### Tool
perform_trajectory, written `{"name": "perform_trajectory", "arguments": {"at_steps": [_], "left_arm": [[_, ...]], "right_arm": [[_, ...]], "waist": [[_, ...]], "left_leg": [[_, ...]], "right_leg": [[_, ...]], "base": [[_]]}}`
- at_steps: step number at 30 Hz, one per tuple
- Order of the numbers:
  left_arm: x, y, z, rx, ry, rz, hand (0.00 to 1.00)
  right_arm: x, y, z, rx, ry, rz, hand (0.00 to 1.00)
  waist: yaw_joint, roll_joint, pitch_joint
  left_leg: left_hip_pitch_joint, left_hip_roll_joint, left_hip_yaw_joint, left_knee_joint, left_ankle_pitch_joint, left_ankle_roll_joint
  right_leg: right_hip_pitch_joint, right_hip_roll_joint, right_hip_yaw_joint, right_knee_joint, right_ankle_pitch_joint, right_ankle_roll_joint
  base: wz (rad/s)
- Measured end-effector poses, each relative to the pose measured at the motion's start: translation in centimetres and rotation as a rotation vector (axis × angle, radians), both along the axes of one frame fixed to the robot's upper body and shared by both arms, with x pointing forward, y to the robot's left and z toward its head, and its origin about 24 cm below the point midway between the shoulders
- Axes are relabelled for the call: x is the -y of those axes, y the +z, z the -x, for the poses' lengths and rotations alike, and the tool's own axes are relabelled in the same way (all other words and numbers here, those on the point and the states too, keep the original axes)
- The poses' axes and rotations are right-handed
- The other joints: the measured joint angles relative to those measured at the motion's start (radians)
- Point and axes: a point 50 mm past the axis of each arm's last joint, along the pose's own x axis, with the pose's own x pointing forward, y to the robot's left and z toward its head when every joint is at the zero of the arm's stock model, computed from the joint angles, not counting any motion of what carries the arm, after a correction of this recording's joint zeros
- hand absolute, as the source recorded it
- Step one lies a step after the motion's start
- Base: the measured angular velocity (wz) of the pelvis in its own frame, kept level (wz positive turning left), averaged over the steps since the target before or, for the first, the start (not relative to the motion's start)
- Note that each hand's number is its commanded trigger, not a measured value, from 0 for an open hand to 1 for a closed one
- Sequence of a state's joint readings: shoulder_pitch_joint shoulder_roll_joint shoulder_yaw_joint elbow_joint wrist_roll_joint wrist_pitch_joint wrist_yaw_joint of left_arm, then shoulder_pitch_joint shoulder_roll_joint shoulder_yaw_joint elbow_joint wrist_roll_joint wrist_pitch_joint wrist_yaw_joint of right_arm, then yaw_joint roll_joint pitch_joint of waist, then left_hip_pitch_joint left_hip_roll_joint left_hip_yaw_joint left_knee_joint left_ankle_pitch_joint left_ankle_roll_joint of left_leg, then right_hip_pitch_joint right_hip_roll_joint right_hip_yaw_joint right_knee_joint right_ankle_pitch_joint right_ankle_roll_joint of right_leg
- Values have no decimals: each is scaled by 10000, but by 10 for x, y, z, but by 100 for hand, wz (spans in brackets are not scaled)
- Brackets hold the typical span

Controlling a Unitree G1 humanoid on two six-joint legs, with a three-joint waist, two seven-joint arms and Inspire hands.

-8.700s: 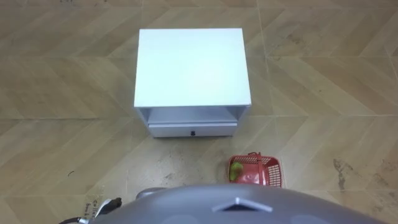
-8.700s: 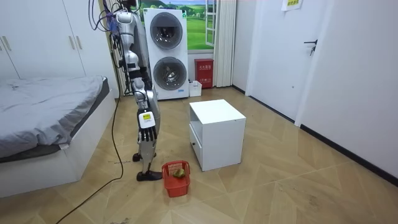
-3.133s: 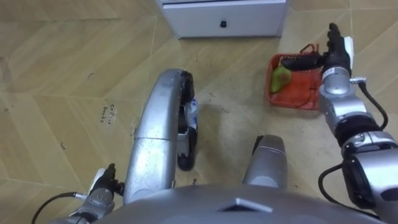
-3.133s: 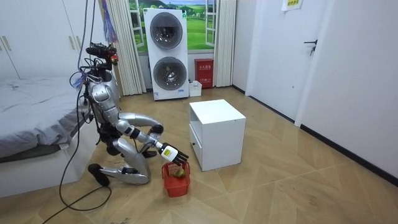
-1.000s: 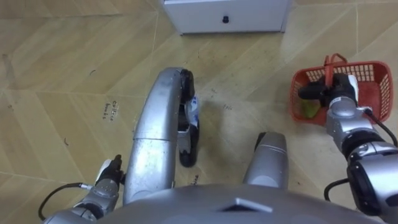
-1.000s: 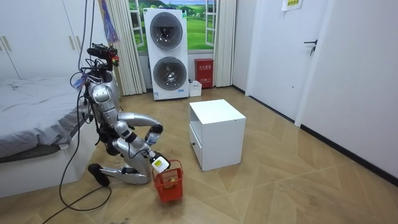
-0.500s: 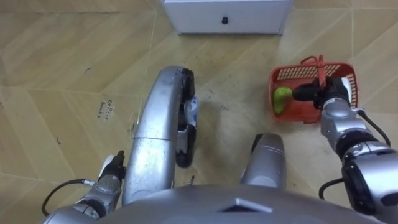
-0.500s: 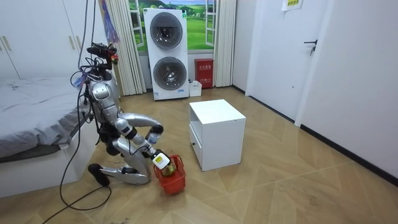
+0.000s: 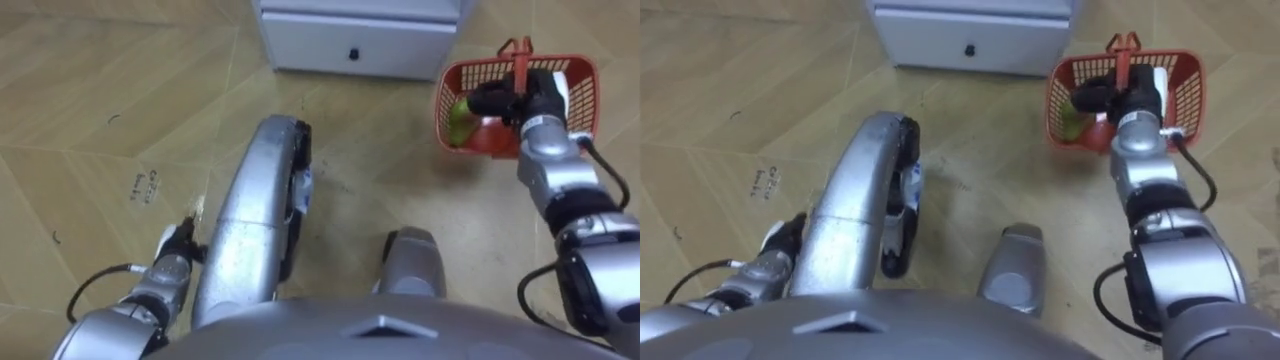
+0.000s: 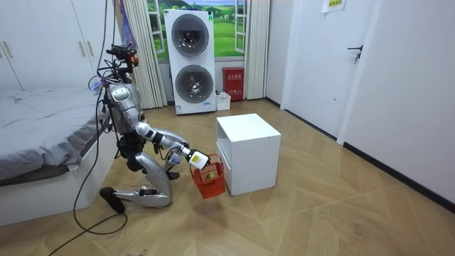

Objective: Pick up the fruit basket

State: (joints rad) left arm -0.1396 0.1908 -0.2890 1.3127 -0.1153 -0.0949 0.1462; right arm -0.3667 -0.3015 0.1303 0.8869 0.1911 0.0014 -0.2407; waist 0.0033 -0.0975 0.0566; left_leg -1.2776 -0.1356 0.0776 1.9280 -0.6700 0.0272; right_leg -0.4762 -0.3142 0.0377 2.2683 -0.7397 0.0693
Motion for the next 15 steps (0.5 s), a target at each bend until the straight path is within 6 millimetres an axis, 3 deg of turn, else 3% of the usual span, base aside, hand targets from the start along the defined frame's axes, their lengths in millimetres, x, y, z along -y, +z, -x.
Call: {"name": "perform_trajectory", "arguments": {"at_steps": [2, 5, 8, 10, 11, 12, 13, 14, 15], "left_arm": [[-4, 2, -3, 174, 133, -84, 0], [-11, 1, 5, 66, 493, -304, 0], [-15, -2, 23, -214, 1036, -224, 0], [-20, -6, 41, -718, 1274, -399, 0], [-22, -6, 45, -825, 1342, -437, 0], [-26, -7, 57, -1081, 1505, -541, 0], [-25, -8, 59, -1197, 1316, -590, 0], [-22, -8, 57, -1099, 1255, -497, 0], [-22, -7, 58, -1020, 1183, -561, 0]], "right_arm": [[-2, 5, -4, 238, 73, -38, 100], [-4, 10, -8, 464, 89, 1, 100], [-11, 20, -16, 981, 242, -23, 100], [-18, 27, -20, 1404, 209, -52, 100], [-20, 29, -21, 1518, 217, -88, 100], [-26, 31, -22, 1712, 201, -221, 100], [-15, 34, -19, 1933, -219, -45, 100], [-7, 38, -18, 2048, -399, 135, 100], [1, 41, -16, 2183, -748, 247, 100]], "waist": [[56, 3, -7], [242, 63, -42], [352, 121, -80], [338, 107, -87], [332, 109, -88], [472, 129, 5], [357, -61, -37], [191, 32, -216], [201, -207, -292]], "left_leg": [[248, 52, -15, -537, 11, 19], [790, 397, -62, -1672, 163, 158], [1491, 622, -269, -3035, 601, 246], [2244, 903, -254, -4105, 1237, 451], [2324, 981, -255, -4097, 1577, 543], [2197, 1089, -64, -3823, 2340, 679], [2194, 458, 550, -5443, 2205, 786], [2292, 292, 936, -6685, 2377, 1035], [2433, 203, 1197, -6830, 2410, 1409]], "right_leg": [[-162, 145, 184, -732, -1, 2], [-307, 403, 276, -2425, -10, 28], [-79, 570, 186, -4775, 0, 47], [653, 623, -117, -7051, 130, 263], [920, 650, -136, -7661, 168, 283], [1740, 853, -124, -8808, 195, 312], [2401, 664, -172, -9635, 195, 314], [2596, 661, -279, -9979, 193, 319], [2892, 546, -410, -10435, 262, 439]], "base": [[-29], [-52], [-64], [-49], [-59], [-9], [30], [86], [59]]}}
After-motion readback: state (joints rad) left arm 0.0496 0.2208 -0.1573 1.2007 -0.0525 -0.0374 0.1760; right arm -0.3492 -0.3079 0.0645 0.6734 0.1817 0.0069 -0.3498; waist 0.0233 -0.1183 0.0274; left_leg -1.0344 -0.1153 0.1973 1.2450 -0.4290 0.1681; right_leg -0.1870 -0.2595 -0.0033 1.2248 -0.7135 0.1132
